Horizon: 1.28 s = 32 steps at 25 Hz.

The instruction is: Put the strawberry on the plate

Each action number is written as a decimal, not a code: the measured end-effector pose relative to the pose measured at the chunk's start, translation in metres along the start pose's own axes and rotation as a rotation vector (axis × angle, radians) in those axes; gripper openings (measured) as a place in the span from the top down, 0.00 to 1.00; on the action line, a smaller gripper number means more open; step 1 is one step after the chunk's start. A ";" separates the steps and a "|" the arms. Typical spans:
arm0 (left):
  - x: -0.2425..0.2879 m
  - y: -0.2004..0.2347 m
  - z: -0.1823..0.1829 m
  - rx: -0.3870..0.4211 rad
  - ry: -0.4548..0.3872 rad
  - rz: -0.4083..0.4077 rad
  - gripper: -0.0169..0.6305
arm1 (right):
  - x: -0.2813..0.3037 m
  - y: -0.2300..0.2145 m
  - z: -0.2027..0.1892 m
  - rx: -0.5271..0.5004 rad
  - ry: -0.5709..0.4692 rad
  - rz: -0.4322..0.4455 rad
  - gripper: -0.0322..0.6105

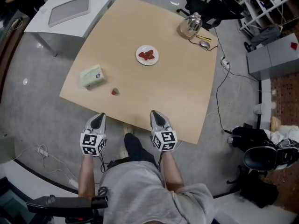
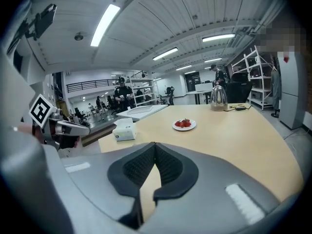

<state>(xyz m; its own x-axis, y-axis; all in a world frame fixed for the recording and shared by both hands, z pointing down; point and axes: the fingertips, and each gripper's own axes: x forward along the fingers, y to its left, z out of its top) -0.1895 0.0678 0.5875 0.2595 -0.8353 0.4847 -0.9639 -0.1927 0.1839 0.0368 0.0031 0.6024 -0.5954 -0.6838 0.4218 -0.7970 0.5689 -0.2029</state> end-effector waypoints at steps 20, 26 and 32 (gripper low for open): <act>0.102 0.021 -0.024 0.054 0.167 -0.044 0.92 | 0.058 -0.044 -0.003 0.023 0.082 0.004 0.94; 0.122 0.021 -0.032 0.079 0.204 -0.053 0.85 | 0.064 -0.057 -0.003 0.031 0.087 -0.006 0.94; 0.143 0.025 -0.040 0.092 0.238 -0.059 0.75 | 0.067 -0.069 0.001 0.029 0.089 -0.022 0.94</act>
<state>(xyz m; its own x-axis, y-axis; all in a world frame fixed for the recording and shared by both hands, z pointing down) -0.1743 -0.0359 0.6951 0.3121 -0.6783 0.6652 -0.9451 -0.2927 0.1451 0.0520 -0.0820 0.6439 -0.5672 -0.6518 0.5034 -0.8133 0.5395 -0.2179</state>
